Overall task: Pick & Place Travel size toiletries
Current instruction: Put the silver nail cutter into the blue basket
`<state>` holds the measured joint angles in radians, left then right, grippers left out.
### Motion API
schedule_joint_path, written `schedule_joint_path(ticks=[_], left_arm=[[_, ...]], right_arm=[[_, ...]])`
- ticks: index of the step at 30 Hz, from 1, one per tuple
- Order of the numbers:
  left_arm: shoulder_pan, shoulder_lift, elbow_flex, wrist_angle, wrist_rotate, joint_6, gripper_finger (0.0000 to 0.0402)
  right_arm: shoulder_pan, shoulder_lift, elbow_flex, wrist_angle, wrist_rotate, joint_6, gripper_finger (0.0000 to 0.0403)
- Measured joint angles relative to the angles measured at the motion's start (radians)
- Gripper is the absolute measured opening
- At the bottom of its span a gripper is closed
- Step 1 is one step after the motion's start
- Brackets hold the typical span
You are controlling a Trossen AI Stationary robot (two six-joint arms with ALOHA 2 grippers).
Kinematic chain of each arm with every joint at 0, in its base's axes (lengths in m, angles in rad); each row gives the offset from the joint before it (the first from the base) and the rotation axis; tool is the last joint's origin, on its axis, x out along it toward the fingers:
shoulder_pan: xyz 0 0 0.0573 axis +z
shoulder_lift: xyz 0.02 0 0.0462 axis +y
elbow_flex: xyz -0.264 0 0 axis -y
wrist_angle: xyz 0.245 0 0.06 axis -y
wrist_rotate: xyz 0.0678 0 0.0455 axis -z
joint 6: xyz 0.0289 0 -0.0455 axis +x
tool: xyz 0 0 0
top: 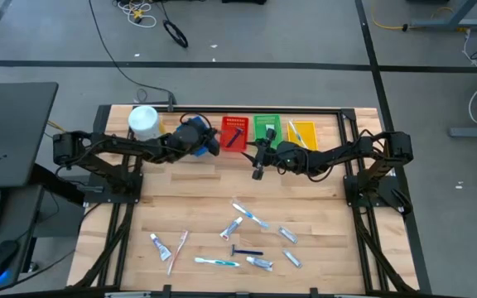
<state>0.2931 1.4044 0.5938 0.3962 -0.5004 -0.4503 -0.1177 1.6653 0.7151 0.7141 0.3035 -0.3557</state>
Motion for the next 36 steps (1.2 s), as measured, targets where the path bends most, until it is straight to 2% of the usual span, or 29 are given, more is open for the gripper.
schedule_joint_path(ticks=[3,6,13,18,25,29,36], left_arm=[[0.002,0.0,0.0,-0.122,-0.069,-0.025,0.0041],[-0.003,0.0,0.0,-0.185,-0.083,-0.047,0.0033],[-0.025,-0.012,0.0,-0.195,-0.16,-0.026,0.0038],[-0.041,-0.068,0.0,-0.232,-0.165,-0.028,0.0036],[-0.045,-0.095,-0.001,-0.396,-0.174,-0.143,0.004],[-0.046,-0.077,-0.011,-0.403,-0.194,-0.147,0.0044],[-0.045,0.001,-0.008,-0.303,-0.158,-0.141,0.0038]], right_arm=[[0.0,0.0,0.0,-0.01,0.0,0.0,0.0182],[0.0,0.0,0.0,-0.021,0.0,0.0,0.0182],[0.0,0.0,0.0,-0.019,0.0,0.0,0.0182],[0.0,0.0,0.0,-0.025,0.0,0.001,0.0182],[0.0,0.0,0.0,-0.03,-0.001,0.03,0.0182],[0.0,0.0,0.0,-0.03,-0.001,0.033,0.0182],[0.0,0.0,-0.001,-0.029,-0.002,0.033,0.0182]])
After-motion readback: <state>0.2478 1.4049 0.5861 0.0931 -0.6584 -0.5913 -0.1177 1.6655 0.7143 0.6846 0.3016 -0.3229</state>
